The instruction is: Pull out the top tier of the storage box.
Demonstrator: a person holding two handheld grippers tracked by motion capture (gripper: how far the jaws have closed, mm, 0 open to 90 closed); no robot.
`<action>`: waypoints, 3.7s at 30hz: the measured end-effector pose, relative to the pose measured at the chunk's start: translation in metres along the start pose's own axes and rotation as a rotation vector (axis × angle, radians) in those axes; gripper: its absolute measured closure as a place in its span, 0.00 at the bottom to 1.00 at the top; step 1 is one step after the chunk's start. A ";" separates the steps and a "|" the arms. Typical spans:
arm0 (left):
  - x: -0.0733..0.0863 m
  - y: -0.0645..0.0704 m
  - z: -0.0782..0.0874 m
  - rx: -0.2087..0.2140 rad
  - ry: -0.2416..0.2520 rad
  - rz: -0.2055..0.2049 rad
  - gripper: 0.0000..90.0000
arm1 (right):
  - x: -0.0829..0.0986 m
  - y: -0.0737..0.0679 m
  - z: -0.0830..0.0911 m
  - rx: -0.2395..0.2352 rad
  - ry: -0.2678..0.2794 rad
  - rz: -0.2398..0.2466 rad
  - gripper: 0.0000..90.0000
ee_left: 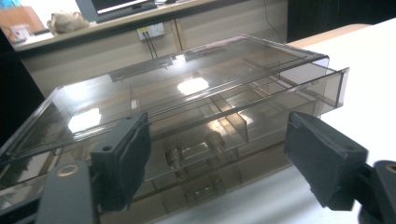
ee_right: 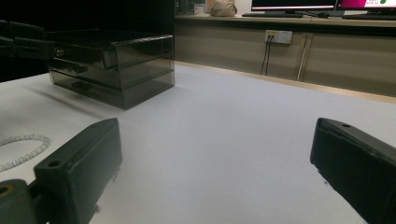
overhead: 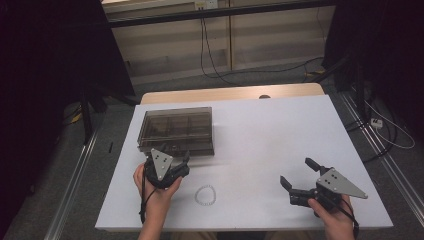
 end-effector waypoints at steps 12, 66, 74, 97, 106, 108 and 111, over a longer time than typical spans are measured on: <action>-0.010 -0.006 0.000 0.070 -0.055 0.032 0.16 | 0.000 0.000 0.001 -0.003 -0.001 0.003 0.02; -0.013 -0.021 -0.018 -0.041 -0.219 -0.228 0.34 | 0.001 0.002 0.000 0.001 -0.003 -0.006 0.02; -0.012 -0.020 -0.012 -0.027 -0.231 -0.248 0.37 | 0.001 0.004 0.002 0.000 0.001 -0.007 0.02; -0.009 -0.025 -0.019 0.103 -0.265 -0.201 0.18 | 0.001 0.002 -0.001 -0.005 -0.004 -0.008 0.02; -0.012 -0.029 -0.010 0.073 -0.278 -0.222 0.33 | 0.001 0.001 -0.001 -0.008 -0.002 -0.014 0.02; -0.012 -0.029 -0.009 0.070 -0.275 -0.222 0.33 | 0.001 0.001 -0.001 -0.009 -0.002 -0.017 0.02; -0.014 -0.025 -0.008 0.079 -0.273 -0.256 0.39 | 0.000 0.001 0.000 -0.006 0.000 -0.017 0.02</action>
Point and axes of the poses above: each handheld gripper's, and its own axes: z roughly backward along the jaws, x roughly out of its underside, y roughly to its right, the point moved 3 cm from there along -z, roughly forward along the jaws, and after that the axes turned 7 degrees about -y, right-handed, at the moved point
